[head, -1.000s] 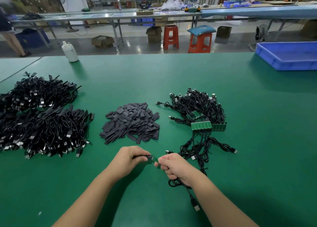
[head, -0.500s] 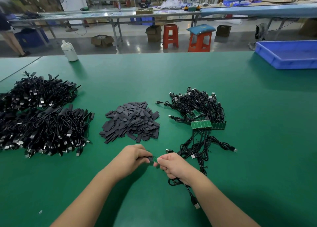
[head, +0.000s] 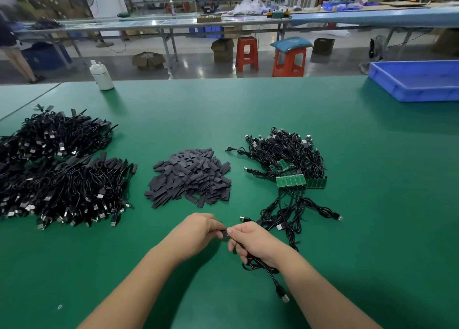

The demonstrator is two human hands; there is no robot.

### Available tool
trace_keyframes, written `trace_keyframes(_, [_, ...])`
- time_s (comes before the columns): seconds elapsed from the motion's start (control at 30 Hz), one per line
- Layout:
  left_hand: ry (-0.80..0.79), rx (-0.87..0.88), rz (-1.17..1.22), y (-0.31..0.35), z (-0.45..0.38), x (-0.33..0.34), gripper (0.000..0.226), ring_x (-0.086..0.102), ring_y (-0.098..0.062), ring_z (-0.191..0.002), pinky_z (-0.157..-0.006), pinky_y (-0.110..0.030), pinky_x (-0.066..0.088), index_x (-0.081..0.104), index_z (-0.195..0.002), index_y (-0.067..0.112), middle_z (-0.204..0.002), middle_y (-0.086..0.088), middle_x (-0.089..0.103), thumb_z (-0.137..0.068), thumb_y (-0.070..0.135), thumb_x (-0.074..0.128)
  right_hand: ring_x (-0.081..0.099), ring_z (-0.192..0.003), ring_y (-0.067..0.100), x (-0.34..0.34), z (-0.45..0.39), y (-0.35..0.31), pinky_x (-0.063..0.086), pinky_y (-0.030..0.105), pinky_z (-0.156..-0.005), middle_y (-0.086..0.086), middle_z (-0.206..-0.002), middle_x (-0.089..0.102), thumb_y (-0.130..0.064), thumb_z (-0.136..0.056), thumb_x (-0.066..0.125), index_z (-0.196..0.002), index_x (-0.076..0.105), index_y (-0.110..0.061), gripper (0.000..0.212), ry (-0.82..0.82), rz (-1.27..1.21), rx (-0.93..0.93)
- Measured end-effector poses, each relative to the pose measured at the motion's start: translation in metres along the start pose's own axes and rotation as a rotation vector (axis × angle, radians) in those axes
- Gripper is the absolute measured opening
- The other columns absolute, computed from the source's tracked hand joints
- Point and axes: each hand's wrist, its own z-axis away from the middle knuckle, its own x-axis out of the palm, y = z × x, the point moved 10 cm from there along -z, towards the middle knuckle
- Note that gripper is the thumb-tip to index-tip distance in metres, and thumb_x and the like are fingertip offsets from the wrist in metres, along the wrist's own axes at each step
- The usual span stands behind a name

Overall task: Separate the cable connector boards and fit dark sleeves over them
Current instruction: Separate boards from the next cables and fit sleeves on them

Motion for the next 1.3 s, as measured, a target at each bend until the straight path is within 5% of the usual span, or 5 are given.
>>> trace_keyframes(0.23, [0.033,-0.172,0.203,-0.024,0.002,-0.006,0.017,0.052,-0.001,-0.056,-0.056,-0.014,0.039,0.072,-0.086,0.025,-0.072,0.011,0.07,-0.096,0.029,0.059,0.053,-0.048,0.0,-0.022,0.003,-0.021,0.054,0.029,-0.062,-0.012,-0.068,0.062,-0.023,-0.093,0.064,-0.102,0.069,-0.026,0.011,0.192,0.381,-0.131])
trace_keyframes(0.33, [0.056,-0.12,0.183,-0.013,0.0,-0.009,0.012,0.057,0.001,-0.071,-0.067,-0.014,0.043,0.074,-0.095,0.027,-0.082,0.014,0.07,-0.094,0.029,0.062,0.054,-0.054,0.002,-0.026,0.006,-0.025,0.054,0.03,-0.064,-0.009,-0.076,0.069,-0.025,-0.096,0.058,-0.101,0.073,-0.023,0.016,0.251,0.503,-0.141])
trace_keyframes(0.53, [0.055,0.016,-0.172,0.008,-0.004,-0.005,0.02,0.06,-0.016,-0.094,-0.08,-0.033,0.048,0.065,-0.113,0.03,-0.101,0.007,0.063,-0.095,0.033,0.056,0.057,-0.055,0.006,-0.033,0.005,-0.012,0.053,0.025,-0.058,-0.005,-0.078,0.074,-0.018,-0.097,0.058,-0.1,0.072,-0.018,0.014,0.26,0.254,-0.028])
trace_keyframes(1.13, [0.171,0.12,0.014,0.027,0.004,-0.008,0.017,0.062,-0.015,-0.084,-0.078,-0.03,0.049,0.07,-0.107,0.02,-0.092,0.004,0.066,-0.097,0.025,0.057,0.069,-0.062,0.016,-0.032,0.011,-0.007,0.06,0.026,-0.06,0.009,-0.074,0.071,-0.008,-0.098,0.057,-0.103,0.067,0.002,0.015,0.2,-0.104,0.087])
trace_keyframes(1.3, [0.152,0.057,0.015,0.026,-0.002,-0.005,0.026,0.063,-0.014,-0.094,-0.086,-0.027,0.048,0.067,-0.122,0.023,-0.102,0.004,0.066,-0.097,0.022,0.057,0.071,-0.078,0.024,-0.03,0.01,-0.014,0.061,0.028,-0.07,0.029,-0.103,0.07,-0.003,-0.101,0.05,-0.127,0.056,0.007,0.029,0.207,-0.051,0.073])
